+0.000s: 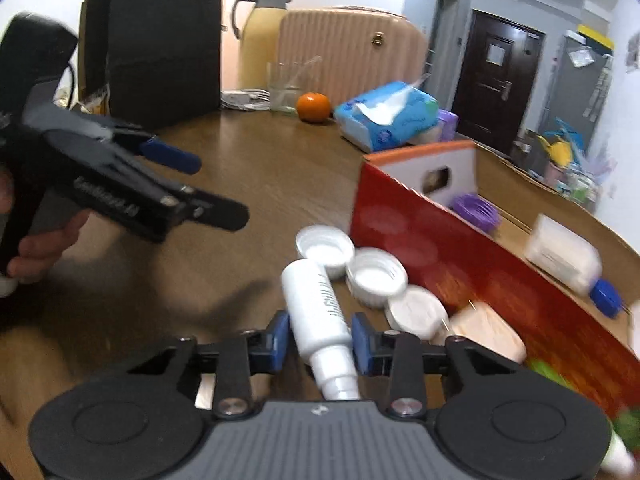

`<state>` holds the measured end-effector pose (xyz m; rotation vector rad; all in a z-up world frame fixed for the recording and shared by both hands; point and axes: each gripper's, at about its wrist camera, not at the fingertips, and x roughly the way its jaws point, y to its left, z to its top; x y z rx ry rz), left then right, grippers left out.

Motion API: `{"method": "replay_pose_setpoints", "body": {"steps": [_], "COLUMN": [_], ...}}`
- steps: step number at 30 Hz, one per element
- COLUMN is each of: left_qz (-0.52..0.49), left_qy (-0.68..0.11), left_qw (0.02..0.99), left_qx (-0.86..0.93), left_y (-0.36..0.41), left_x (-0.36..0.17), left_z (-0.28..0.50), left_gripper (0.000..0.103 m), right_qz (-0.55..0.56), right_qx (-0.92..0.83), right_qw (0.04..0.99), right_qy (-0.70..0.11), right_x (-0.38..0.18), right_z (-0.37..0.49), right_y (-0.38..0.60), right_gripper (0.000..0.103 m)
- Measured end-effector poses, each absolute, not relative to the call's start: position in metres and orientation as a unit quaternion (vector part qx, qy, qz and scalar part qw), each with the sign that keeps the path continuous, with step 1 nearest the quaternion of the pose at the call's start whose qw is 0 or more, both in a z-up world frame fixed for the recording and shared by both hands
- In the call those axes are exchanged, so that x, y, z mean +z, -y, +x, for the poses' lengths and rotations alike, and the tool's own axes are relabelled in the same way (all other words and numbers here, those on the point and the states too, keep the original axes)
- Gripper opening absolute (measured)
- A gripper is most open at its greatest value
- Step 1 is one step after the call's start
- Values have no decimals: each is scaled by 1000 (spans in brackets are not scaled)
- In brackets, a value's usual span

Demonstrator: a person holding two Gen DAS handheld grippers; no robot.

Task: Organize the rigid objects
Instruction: 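Grasp the small white tube with the right tool while the left tool grasps a white cap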

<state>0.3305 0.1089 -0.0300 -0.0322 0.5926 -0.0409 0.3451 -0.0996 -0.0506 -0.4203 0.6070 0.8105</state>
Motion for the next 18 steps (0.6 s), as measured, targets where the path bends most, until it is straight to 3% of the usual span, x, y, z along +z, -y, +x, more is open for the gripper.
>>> {"method": "replay_pose_setpoints", "body": {"steps": [3, 6, 11, 14, 17, 18], "left_qz": [-9, -3, 15, 15, 20, 22], "left_qy": [-296, -309, -328, -326, -322, -321], "left_qw": [954, 949, 942, 942, 943, 944], "left_qx": [-48, -69, -77, -83, -76, -76], "left_y": [-94, -79, -64, -64, -63, -63], "left_x": [-34, -40, -50, -51, -51, -51], "left_z": [341, 356, 380, 381, 380, 379], "left_gripper": [100, 92, 68, 64, 40, 41], "right_qz": [-183, -152, -119, -120, -108, -103], "right_qx": [333, 260, 172, 156, 162, 164], "right_qw": [878, 903, 925, 931, 933, 933], "right_qy": [-292, -306, -316, -308, -304, -305], "right_x": [-52, -52, -53, -56, -59, -59], "right_z": [328, 318, 317, 319, 325, 329], "right_y": [126, 157, 195, 199, 198, 198], "right_gripper": [31, 31, 31, 31, 31, 30]}}
